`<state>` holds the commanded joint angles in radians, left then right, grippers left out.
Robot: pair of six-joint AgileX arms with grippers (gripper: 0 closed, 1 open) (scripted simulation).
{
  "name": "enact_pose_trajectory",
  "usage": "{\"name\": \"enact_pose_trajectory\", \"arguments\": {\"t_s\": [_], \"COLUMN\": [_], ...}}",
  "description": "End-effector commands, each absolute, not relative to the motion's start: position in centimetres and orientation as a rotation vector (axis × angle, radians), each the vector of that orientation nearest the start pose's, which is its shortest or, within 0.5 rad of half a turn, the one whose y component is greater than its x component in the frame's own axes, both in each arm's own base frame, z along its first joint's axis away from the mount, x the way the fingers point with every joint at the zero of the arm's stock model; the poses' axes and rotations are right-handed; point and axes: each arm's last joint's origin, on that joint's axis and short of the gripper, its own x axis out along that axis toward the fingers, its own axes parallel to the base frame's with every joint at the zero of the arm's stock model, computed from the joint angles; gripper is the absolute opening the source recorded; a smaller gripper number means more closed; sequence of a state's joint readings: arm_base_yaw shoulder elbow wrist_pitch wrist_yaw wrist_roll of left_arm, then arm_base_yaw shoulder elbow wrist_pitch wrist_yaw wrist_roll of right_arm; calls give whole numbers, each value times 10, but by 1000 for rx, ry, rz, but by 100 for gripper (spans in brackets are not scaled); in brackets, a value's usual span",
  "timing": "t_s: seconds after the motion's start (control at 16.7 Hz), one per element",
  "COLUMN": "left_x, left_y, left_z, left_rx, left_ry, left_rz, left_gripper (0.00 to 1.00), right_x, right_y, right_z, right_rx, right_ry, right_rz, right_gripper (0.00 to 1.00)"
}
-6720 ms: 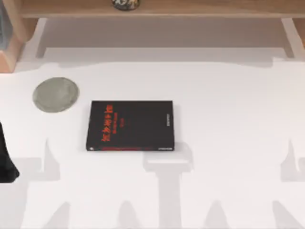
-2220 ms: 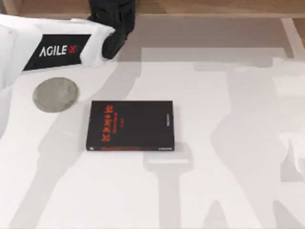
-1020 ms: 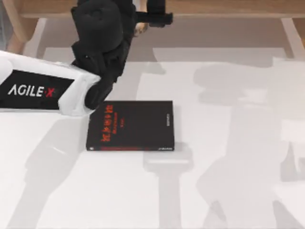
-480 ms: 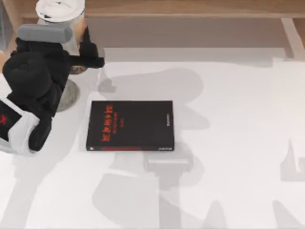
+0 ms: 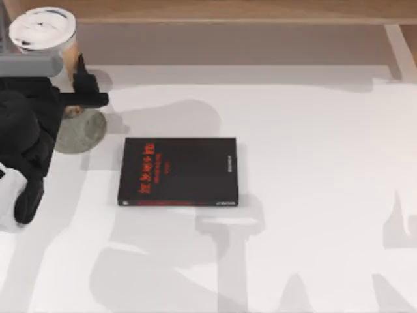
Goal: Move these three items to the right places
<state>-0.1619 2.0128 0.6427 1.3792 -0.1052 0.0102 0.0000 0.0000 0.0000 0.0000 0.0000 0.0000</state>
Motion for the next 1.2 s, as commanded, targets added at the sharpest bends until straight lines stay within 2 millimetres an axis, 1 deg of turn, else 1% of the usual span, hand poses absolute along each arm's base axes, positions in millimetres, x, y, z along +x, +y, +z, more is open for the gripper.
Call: {"name": "enact_pose_trajectory", "arguments": {"t_s": [0.18,0.54,0.84,1.2], "left_x": [342,341,340,340], "left_y": [-50,-49,-49,-49], "left_z": [107,82,79,79], "left_rx": [-7,-7,-7,-7], "left_ry": [-15,-8,-5,-5], "left_rz": [-34,-32,-32,-32], "left_gripper": [0,0,0,45], "right_x": [106,106,106,106], "right_y": [-1,-1,-1,-1], "right_z": [160,160,160,160], "right_rx": [0,0,0,0], "right_ry": [0,0,0,0], "right_rz": [0,0,0,0], "right_gripper": [100,100,100,100]}}
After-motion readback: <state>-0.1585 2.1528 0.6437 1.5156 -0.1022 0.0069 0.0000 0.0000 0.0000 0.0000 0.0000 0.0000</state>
